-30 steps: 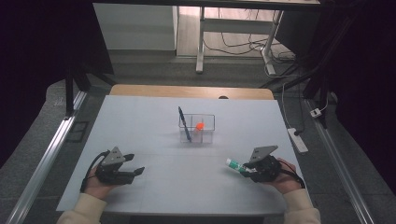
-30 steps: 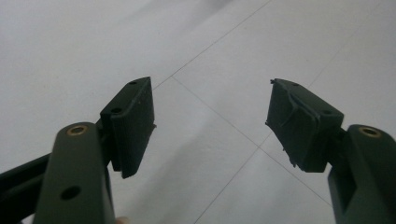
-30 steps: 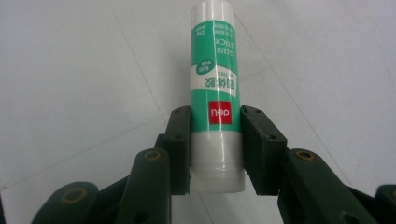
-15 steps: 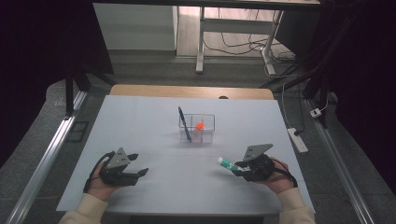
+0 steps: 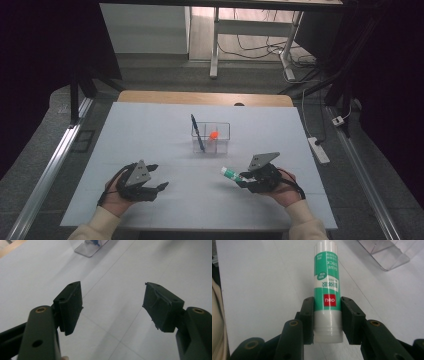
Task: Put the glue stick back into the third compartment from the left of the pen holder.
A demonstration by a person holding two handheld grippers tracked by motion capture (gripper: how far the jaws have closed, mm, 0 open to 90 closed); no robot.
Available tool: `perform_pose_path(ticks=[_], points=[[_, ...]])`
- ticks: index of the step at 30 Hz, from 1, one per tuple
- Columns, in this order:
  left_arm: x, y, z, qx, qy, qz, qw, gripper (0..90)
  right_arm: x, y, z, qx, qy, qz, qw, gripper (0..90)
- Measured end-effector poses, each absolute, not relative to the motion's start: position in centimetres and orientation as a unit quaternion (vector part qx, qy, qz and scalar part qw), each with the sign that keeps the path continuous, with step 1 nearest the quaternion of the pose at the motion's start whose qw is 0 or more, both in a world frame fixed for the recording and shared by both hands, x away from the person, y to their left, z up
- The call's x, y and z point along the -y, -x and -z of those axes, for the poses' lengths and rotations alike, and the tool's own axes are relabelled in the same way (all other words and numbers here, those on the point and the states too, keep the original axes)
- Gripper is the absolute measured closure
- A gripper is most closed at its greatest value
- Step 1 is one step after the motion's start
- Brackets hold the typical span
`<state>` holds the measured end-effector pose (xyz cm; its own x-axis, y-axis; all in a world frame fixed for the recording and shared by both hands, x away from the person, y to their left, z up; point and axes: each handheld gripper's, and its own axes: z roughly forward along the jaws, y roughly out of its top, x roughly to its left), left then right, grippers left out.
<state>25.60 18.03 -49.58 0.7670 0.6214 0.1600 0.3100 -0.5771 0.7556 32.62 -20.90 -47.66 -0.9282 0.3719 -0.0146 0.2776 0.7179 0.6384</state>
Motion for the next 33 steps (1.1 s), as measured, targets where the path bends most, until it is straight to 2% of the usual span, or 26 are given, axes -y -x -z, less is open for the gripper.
perform_pose_path(ticks=[15, 25, 33], points=[[-15.1, -26.1, 49.5, -0.238, -0.878, -0.213, 0.355, 29.0, 17.5, -33.8, 48.0, -0.931, -0.169, -0.321, 0.047, 64.9], [-12.8, -26.7, 49.3, -0.204, -0.893, -0.208, 0.343, 23.9, 15.7, -34.2, 47.9, -0.934, -0.157, -0.319, 0.015, 64.8], [-11.2, -27.1, 49.2, -0.181, -0.898, -0.213, 0.338, 23.5, 14.0, -34.6, 47.8, -0.934, -0.161, -0.319, -0.013, 64.8]])
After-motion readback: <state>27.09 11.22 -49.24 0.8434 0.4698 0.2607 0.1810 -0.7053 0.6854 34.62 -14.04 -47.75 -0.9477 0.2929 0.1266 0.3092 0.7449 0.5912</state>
